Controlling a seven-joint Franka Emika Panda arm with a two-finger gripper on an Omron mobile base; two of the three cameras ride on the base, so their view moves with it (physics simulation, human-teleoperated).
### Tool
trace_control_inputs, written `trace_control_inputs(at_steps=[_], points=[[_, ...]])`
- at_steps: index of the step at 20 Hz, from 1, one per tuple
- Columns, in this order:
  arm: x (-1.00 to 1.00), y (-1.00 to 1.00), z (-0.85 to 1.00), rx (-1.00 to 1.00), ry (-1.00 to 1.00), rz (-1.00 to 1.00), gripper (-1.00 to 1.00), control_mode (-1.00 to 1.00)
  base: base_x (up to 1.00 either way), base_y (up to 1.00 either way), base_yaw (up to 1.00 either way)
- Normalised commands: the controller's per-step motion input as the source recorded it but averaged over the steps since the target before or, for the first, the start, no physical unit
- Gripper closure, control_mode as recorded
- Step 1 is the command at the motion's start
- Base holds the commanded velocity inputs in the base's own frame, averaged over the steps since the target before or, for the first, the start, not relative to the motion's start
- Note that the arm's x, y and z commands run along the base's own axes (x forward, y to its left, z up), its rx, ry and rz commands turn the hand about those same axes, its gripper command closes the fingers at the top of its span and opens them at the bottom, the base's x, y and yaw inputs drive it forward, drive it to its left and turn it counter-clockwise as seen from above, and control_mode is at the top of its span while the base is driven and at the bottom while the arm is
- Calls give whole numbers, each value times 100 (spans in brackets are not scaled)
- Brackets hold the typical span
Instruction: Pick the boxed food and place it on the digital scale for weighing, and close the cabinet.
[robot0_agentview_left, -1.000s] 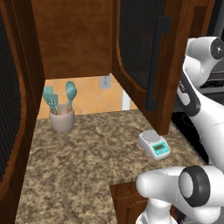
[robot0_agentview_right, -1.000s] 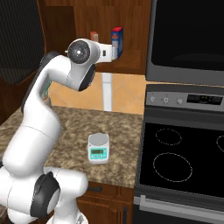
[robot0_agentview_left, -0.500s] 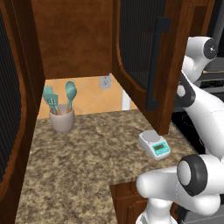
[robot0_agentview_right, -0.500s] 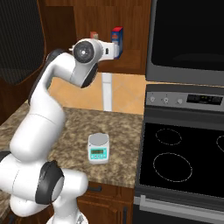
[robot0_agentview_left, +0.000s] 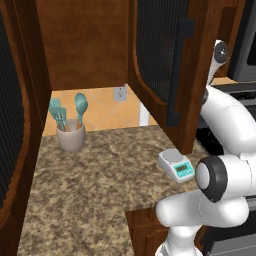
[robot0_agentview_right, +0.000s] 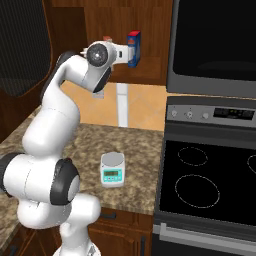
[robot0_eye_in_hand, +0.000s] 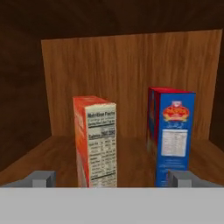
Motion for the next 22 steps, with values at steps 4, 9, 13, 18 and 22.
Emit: trace_control_inputs(at_steps=[4,9,13,18,22], points=[[39,0,0,0,0,6,-100,-100,0,0,0],[38,23,0,0,0,4,-100,-100,0,0,0],[18,9,0,0,-2,3,100,-100,0,0,0],[-8,0,0,0,-11,3,100,-100,0,0,0],[-77,0,0,3,-25,0,100,-100,0,0,0]])
